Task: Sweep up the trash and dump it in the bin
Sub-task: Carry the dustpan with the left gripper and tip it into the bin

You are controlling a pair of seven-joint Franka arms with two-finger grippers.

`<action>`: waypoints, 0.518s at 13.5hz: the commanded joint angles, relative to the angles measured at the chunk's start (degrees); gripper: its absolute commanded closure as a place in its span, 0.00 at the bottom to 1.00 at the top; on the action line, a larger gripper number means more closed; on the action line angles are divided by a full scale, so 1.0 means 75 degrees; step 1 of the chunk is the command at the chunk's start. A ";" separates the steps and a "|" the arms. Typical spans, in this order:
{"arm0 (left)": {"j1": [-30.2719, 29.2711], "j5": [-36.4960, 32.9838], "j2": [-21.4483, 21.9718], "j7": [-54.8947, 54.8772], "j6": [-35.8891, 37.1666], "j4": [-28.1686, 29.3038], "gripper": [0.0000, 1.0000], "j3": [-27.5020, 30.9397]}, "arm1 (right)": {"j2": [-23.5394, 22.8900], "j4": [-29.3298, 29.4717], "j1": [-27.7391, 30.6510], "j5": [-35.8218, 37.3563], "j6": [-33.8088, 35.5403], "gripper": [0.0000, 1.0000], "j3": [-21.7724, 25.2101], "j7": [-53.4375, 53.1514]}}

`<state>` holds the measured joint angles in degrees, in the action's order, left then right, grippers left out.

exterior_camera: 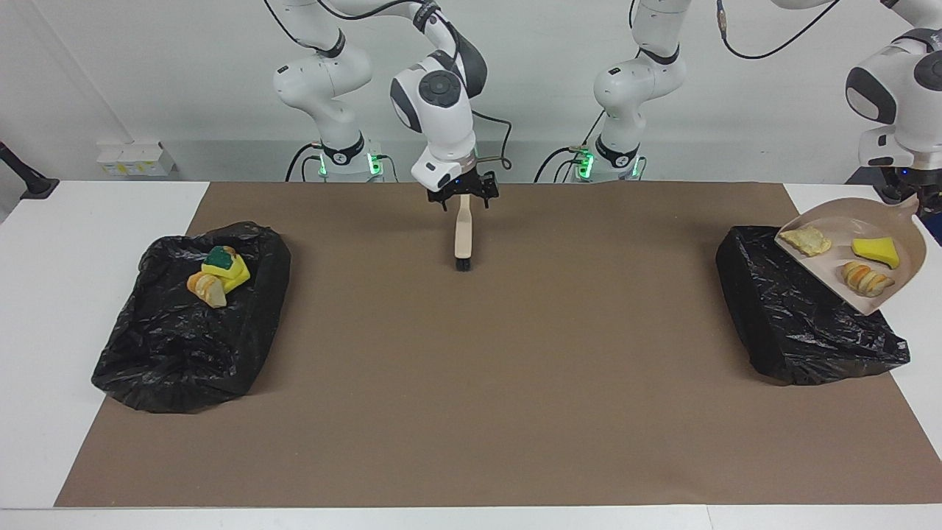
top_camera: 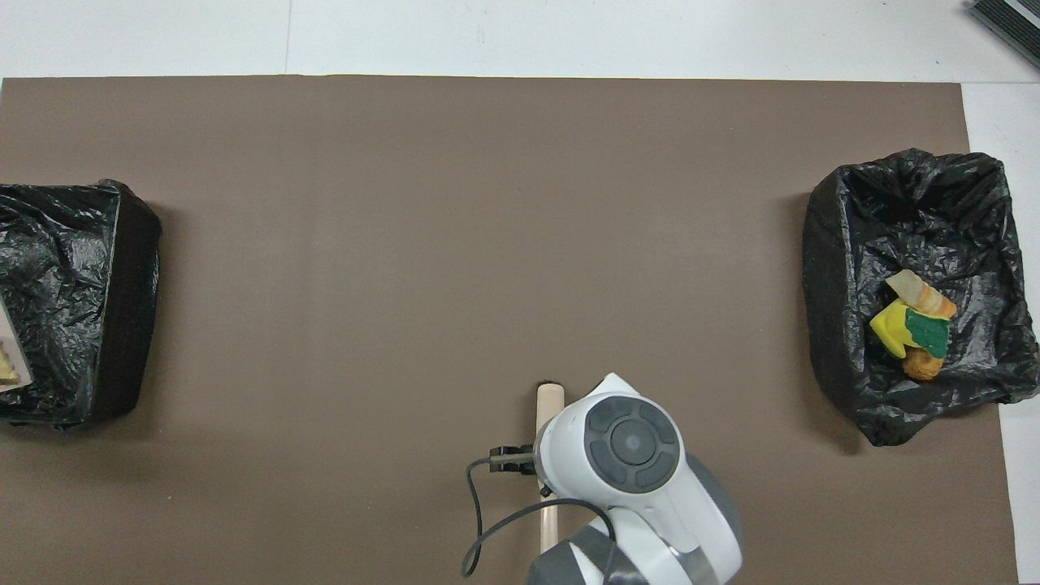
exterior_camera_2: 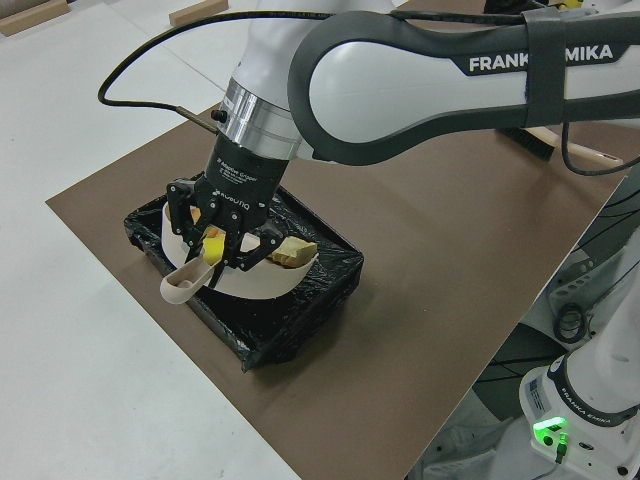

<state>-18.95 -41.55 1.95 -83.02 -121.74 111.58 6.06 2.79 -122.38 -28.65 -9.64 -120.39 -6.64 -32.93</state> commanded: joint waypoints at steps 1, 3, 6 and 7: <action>0.0159 -0.0867 -0.0014 0.0089 0.0329 -0.0205 1.00 0.0013 | -0.0161 0.0683 0.0466 0.0650 0.0137 0.00 -0.0029 0.0183; 0.0380 -0.1290 0.0009 0.0089 0.0610 -0.0310 1.00 -0.0011 | 0.0048 0.0837 0.0969 0.0687 0.0428 0.00 -0.0029 0.0230; 0.0709 -0.1654 0.0114 0.0089 0.1044 -0.0381 1.00 -0.0011 | 0.0249 0.1620 0.1917 0.0687 0.1283 0.00 -0.0017 0.0731; 0.0756 -0.1794 0.0115 0.0113 0.1219 -0.0462 1.00 -0.0022 | 0.0249 0.1820 0.2257 0.0676 0.1495 0.00 -0.0018 0.1047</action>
<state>-14.93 -52.59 2.31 -82.97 -115.63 109.44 5.53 4.37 -111.89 -16.10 -5.25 -112.58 -6.27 -28.90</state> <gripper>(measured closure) 0.678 0.000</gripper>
